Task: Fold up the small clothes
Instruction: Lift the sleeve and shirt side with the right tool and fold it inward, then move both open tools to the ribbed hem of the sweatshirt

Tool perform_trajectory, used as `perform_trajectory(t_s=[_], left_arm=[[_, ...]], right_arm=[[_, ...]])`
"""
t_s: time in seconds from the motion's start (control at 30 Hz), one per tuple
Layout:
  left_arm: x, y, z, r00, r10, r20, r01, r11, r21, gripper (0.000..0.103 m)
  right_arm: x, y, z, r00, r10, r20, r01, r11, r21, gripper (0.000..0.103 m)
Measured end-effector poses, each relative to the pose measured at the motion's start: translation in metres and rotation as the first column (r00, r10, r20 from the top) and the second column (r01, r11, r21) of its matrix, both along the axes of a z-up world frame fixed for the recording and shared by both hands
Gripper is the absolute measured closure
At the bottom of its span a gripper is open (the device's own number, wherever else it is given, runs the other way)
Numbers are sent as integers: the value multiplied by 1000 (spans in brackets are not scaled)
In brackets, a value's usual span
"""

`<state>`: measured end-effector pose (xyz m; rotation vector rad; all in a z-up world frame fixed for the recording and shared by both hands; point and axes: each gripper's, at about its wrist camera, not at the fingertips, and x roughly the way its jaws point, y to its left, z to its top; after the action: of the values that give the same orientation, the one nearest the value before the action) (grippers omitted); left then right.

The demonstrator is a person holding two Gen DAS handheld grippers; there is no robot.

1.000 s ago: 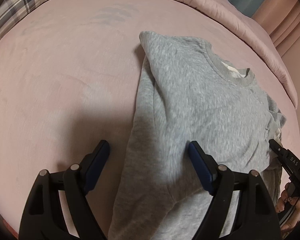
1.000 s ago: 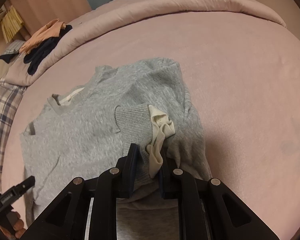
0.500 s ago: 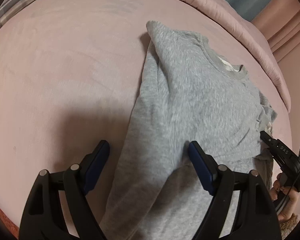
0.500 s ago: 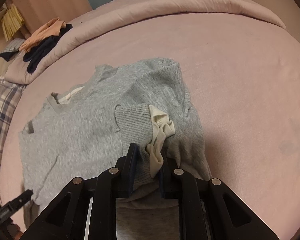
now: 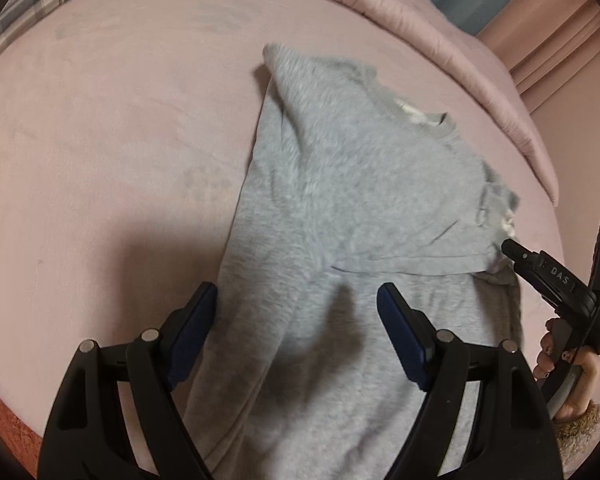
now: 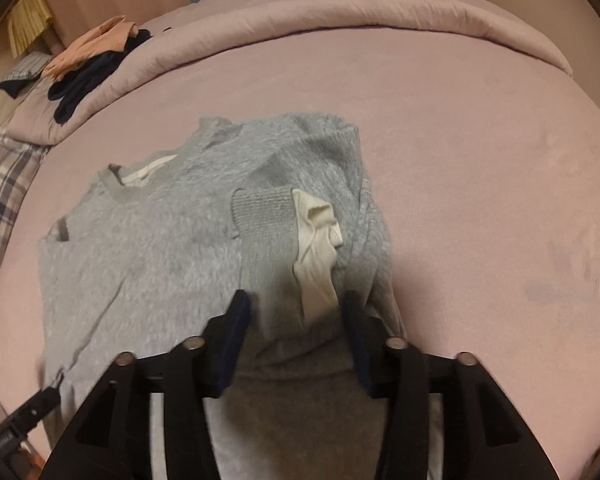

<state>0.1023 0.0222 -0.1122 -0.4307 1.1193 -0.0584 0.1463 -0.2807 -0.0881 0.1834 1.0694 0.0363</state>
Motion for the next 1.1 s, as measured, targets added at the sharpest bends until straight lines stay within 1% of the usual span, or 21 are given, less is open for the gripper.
perform_trajectory(t_s=[0.07,0.1,0.17,0.27,0.3,0.4,0.57,0.73,0.93,1.1], left_arm=[[-6,1,13,999,2,33,-2,1000,-5,14],[-9,1,18,999,2,49,-1,1000,-10,12],[-18,2,30,996,2,85,-1,1000,-15,9],[-29,2,41,993,-3,117,4,1000,-10,6],[-33,2,44,992,-4,124,5,1000,-8,6],[-44,2,46,991,-8,130,8,1000,2,5],[-61,5,42,993,-8,117,9,1000,-4,5],[-73,1,35,994,-21,111,20,1000,8,5],[-87,-6,15,997,-39,69,38,999,20,5],[-98,-12,8,996,-65,59,64,998,27,5]], right_arm=[[-8,-1,13,999,4,34,-4,1000,-17,30],[-12,-1,19,999,10,52,-9,1000,-21,28],[-22,-3,33,996,20,84,-18,1000,-25,25],[-36,-10,50,991,27,135,-27,1000,-5,21],[-40,-12,53,989,30,148,-31,1000,2,19],[-58,-17,62,982,42,182,-46,999,17,16],[-83,-19,64,979,46,197,-53,998,27,15],[-108,-21,66,976,45,214,-52,998,26,15],[-139,-23,60,975,58,213,-64,998,23,15],[-155,-23,52,976,64,208,-68,998,12,15]])
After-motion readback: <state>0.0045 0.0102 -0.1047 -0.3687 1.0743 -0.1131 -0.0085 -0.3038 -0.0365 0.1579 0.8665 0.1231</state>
